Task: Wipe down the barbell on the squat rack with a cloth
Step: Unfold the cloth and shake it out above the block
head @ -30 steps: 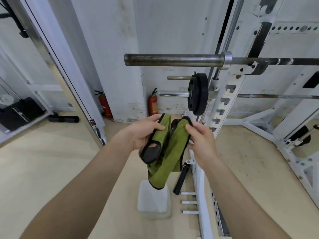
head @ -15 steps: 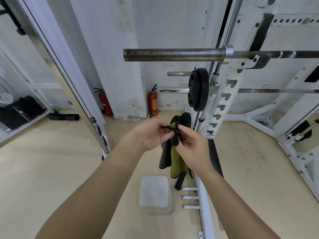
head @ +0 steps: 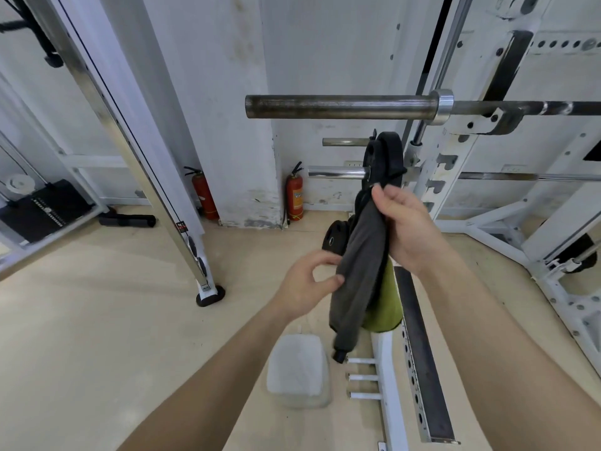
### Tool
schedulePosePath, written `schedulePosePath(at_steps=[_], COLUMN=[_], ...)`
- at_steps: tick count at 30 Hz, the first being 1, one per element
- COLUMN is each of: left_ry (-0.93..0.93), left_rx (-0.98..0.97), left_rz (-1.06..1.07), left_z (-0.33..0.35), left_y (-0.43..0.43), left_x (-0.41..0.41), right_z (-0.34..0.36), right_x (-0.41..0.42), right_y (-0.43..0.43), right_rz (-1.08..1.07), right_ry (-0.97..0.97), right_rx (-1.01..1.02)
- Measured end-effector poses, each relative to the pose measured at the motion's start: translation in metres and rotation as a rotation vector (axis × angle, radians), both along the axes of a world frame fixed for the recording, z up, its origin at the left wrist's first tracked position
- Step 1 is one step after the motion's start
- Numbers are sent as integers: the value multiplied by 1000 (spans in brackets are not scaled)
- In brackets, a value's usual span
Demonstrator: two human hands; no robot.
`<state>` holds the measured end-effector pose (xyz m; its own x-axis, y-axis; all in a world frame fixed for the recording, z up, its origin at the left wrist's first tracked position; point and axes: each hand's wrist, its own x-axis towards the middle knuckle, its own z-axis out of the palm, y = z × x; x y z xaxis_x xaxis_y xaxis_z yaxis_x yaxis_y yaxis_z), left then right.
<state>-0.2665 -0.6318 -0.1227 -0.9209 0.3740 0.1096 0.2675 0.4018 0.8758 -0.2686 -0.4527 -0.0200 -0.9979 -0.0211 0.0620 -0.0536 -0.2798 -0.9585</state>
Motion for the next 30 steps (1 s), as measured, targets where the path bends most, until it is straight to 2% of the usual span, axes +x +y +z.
schedulePosePath(at_steps=[3,4,5,6,8,9,11,14,18,20,22,25,26,27,28,30], left_ry=[49,30,-58,-187,-384,-419,-442,-501,-500,-418,-185,261,340,367,296,29], left_rx=[-205,-213,-140,35,349,442,522,596,547,454,197,-385,-481,-485,-407,-123], left_rz=[-13,-41,-65,-58,71,150,226,184,201,234,202,26,-5,2,50,214], left_z=[-24,-28,-31,-29,-24,-22,-16,-9,-6,-8,-14,-22,-25,-26,-21,-10], left_y=[12,17,20,25,33,36,43,51,46,31,7,-37,-49,-58,-63,-62], left_x=[3,6,9,12,14,13,12,8,-1,-9,-20,-35,-41,-46,-47,-49], right_z=[21,27,31,35,40,41,43,45,44,41,35,22,16,6,-4,-26], right_x=[-8,-10,-11,-12,-14,-15,-16,-18,-20,-19,-17,-19,-20,-23,-24,-27], right_y=[6,8,12,15,22,27,34,39,47,53,62,81,87,92,97,100], right_rz=[-22,-19,-18,-27,-50,-52,-46,-35,-69,-82,-117,-191,-225,-271,-321,-422], right_ry=[30,32,31,23,-9,-22,-39,-46,-54,-52,-55,-70,-91,-119,-152,-186], right_rx=[-27,-32,-26,-28,-73,-101,-146,-194,-162,-151,-95,70,135,193,238,285])
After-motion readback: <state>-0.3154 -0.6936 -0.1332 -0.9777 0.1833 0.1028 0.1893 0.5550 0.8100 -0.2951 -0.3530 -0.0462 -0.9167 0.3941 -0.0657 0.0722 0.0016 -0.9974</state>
